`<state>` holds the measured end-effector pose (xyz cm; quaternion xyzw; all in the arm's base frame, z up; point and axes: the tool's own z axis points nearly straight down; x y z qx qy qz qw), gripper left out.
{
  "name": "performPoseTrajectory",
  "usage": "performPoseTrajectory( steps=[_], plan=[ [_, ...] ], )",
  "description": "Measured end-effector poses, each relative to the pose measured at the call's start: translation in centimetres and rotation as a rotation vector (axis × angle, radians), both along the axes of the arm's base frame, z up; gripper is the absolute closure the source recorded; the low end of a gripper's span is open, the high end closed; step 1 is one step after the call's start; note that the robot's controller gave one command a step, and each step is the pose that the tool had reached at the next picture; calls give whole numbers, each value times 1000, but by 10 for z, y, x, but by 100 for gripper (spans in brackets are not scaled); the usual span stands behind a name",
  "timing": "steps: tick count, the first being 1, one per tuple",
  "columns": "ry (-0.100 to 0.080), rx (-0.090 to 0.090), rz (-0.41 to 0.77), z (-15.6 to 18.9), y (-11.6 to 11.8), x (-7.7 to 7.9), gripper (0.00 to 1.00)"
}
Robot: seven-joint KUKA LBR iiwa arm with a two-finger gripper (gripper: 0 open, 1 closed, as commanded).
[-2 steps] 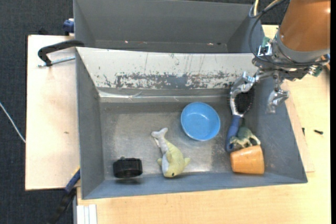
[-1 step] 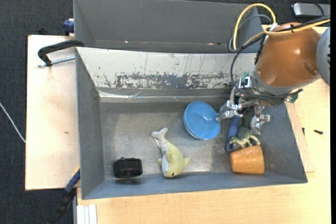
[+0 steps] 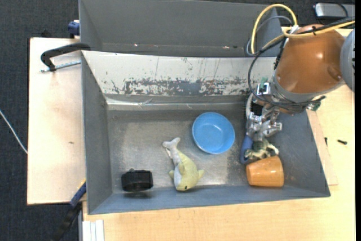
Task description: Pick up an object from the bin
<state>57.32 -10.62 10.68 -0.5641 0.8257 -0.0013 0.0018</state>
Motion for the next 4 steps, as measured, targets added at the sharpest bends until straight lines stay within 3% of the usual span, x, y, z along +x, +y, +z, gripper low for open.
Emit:
performPoseTrajectory(
  steps=[1, 2, 3, 4],
  plan=[
    [-10, 0, -24, 98, -2, -2, 100],
    [-1, 2, -24, 93, -1, -4, 0],
    [5, 6, 309, -37, -6, 21, 0],
    [3, 2, 308, -35, -8, 21, 100]
  ],
)
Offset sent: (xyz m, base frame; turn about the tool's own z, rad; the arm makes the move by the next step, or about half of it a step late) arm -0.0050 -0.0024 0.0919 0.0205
